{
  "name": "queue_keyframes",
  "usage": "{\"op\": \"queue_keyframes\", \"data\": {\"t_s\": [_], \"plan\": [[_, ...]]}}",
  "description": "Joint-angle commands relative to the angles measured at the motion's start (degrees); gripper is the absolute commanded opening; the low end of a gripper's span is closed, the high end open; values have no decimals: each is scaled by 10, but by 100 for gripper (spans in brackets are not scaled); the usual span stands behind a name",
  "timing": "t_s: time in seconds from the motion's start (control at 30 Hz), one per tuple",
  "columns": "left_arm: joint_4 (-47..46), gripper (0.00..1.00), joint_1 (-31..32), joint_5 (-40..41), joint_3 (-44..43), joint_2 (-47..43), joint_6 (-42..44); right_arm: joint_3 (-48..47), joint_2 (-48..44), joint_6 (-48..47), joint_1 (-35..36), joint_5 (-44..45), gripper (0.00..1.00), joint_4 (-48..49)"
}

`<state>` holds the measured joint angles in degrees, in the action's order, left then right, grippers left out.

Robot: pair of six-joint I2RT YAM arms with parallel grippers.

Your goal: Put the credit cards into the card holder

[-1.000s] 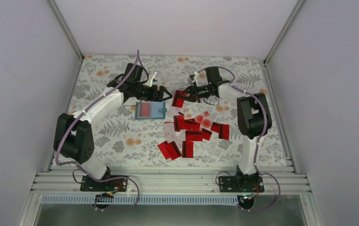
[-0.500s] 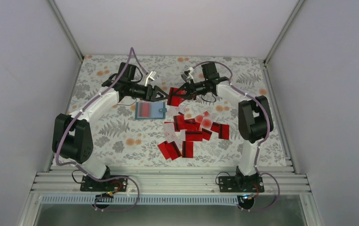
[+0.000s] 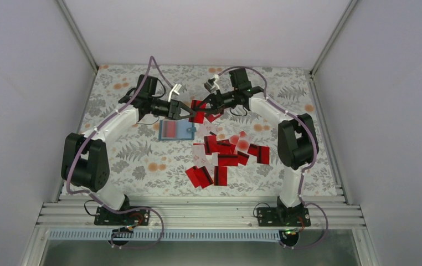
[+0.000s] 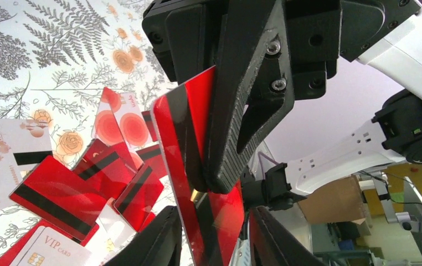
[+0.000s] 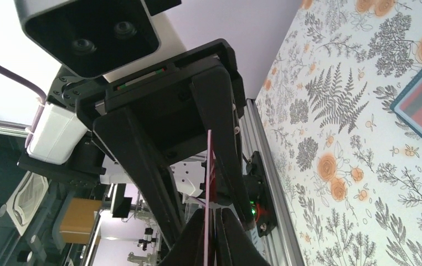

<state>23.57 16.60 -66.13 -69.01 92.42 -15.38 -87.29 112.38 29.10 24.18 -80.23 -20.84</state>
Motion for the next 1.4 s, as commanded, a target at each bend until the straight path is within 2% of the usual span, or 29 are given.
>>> {"op": "queue_keyframes", "data": {"t_s": [0.0,0.23,0.33,0.37,0.43,0.47,0.53,0.57,0.7,0.97,1.37], "plan": [[-22,28,-9,-40,7,6,5,-23,-20,5,9,-13,4,5],[-23,3,-10,-52,3,14,8,-24,-19,0,15,-21,4,5],[-17,2,-13,-50,0,16,8,-29,-20,-7,14,-21,5,0],[-12,2,-15,-47,-1,16,9,-33,-20,-12,15,-20,12,-6],[6,2,-19,-38,-2,15,18,-39,-20,-25,15,-4,37,-26],[18,2,-23,-30,-2,14,23,-41,-22,-33,14,13,46,-40],[41,2,-33,-6,2,9,34,-36,-21,-47,13,52,56,-65],[52,3,-39,6,5,6,39,-30,-21,-52,14,80,58,-78],[84,2,-65,92,31,-17,54,10,-28,-66,15,153,60,-100],[125,2,-107,289,104,-37,70,58,-18,-46,27,213,60,-82],[-7,2,-109,315,140,11,22,30,66,-41,57,245,57,-55]]}}
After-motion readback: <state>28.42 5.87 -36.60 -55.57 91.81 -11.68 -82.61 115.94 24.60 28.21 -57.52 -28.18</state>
